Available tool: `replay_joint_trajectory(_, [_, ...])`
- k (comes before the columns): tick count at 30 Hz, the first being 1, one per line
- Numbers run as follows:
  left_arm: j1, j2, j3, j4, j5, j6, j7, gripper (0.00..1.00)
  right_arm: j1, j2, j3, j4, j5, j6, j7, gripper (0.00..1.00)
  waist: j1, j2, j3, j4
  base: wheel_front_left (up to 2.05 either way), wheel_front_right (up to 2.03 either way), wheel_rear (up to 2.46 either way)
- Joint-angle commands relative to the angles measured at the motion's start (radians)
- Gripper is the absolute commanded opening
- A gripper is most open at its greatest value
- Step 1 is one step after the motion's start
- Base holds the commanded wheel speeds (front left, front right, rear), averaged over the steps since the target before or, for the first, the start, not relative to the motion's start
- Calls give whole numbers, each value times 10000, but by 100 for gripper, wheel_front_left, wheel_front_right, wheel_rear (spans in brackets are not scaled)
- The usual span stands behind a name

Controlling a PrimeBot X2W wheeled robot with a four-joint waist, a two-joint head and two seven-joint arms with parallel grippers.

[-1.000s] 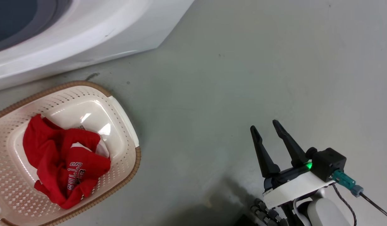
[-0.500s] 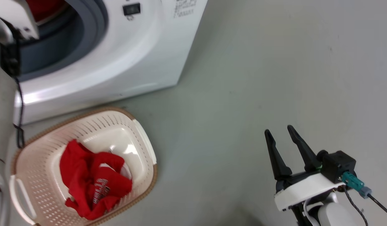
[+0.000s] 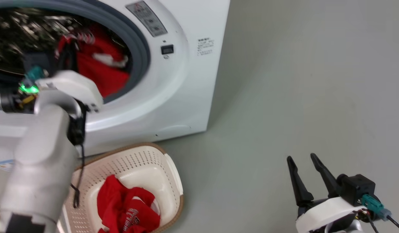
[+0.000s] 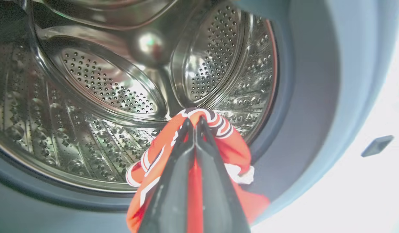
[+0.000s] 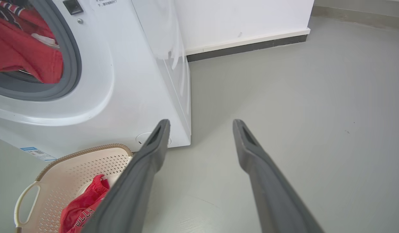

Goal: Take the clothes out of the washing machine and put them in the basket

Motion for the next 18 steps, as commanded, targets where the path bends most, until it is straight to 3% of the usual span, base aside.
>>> replay_joint_trajectory(1, [467, -76, 82, -418, -17, 39, -68, 0, 184, -6, -116, -105, -76, -7, 63, 100, 2, 0, -519, 360, 0, 0, 0])
replay_joint_trajectory(2, [1301, -100, 251, -1265, 34, 80, -71, 0, 342, 0, -229, -241, -155, -5, 204, 100, 2, 0, -900, 544, 0, 0, 0])
replay_joint_trajectory(8, [2922, -74, 528, -2933, 201, 179, -75, 0, 668, -5, -426, -505, -303, -5, 506, 100, 2, 0, -1562, 853, 0, 0, 0])
replay_joint_trajectory(18, [6021, 219, 861, -6160, 236, 1034, -10, 0, 1309, -3, -642, -974, -476, -5, 939, 100, 2, 0, -2336, 1060, 0, 0, 0])
